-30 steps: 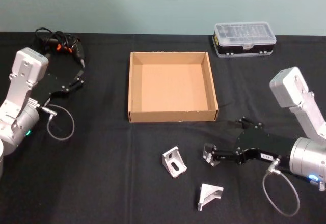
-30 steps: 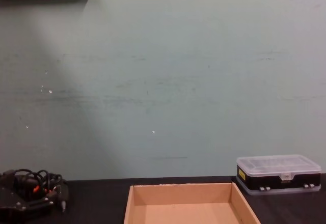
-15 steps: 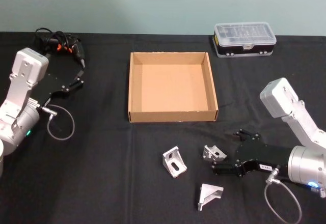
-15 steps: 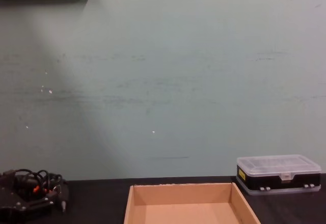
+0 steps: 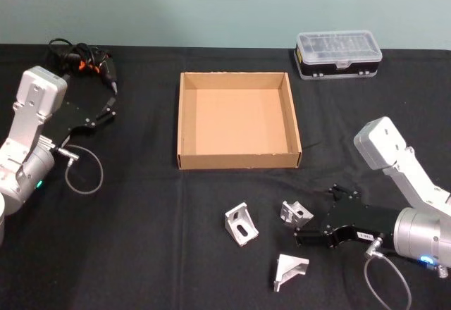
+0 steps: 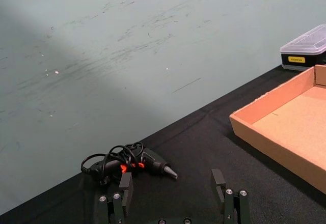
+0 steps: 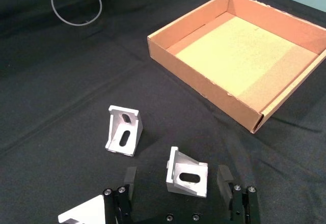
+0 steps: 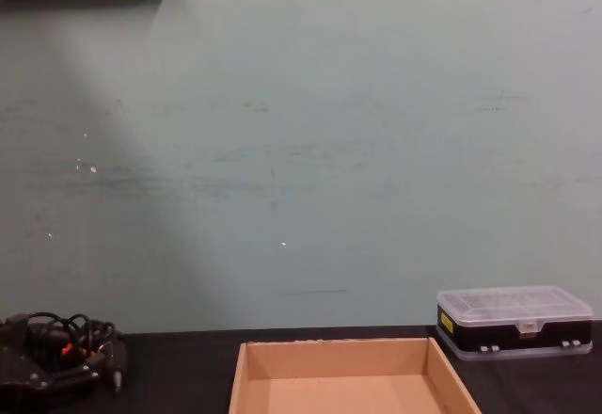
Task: Use one hand to pick up the angle iron from the table and place it into the box.
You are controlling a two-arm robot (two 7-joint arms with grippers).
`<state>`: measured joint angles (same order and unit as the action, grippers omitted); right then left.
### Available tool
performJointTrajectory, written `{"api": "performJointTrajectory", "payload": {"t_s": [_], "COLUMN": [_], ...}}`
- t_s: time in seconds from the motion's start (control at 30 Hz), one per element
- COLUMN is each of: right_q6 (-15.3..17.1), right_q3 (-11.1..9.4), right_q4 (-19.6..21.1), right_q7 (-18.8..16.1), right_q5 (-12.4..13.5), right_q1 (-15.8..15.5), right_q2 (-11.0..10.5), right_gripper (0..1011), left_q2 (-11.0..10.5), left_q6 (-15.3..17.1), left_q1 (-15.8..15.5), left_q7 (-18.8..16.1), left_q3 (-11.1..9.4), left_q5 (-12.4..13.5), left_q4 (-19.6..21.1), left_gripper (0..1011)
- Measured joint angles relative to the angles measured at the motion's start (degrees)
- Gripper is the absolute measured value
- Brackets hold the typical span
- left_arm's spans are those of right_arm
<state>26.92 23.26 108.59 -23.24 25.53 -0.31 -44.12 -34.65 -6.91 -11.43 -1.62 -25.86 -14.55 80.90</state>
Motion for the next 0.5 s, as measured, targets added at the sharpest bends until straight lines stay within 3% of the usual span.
{"api": "performJointTrajectory", "payload": {"t_s": [0.5], "right_q6": [0.21], "right_q3": [1.01], "right_q4": [-1.41], "right_q7": [-0.47], "right_q5": [-1.65], "right_q1": [0.87], "right_q2": [1.71], "right_gripper": [1000], "left_q2": [0.0], "left_q6": [0.0], "left_q1": [0.0], "left_q7": [0.0], "left_q3": [0.0], "left_q5": [0.0], "left_q4": [0.0], "left_gripper": [1000]}}
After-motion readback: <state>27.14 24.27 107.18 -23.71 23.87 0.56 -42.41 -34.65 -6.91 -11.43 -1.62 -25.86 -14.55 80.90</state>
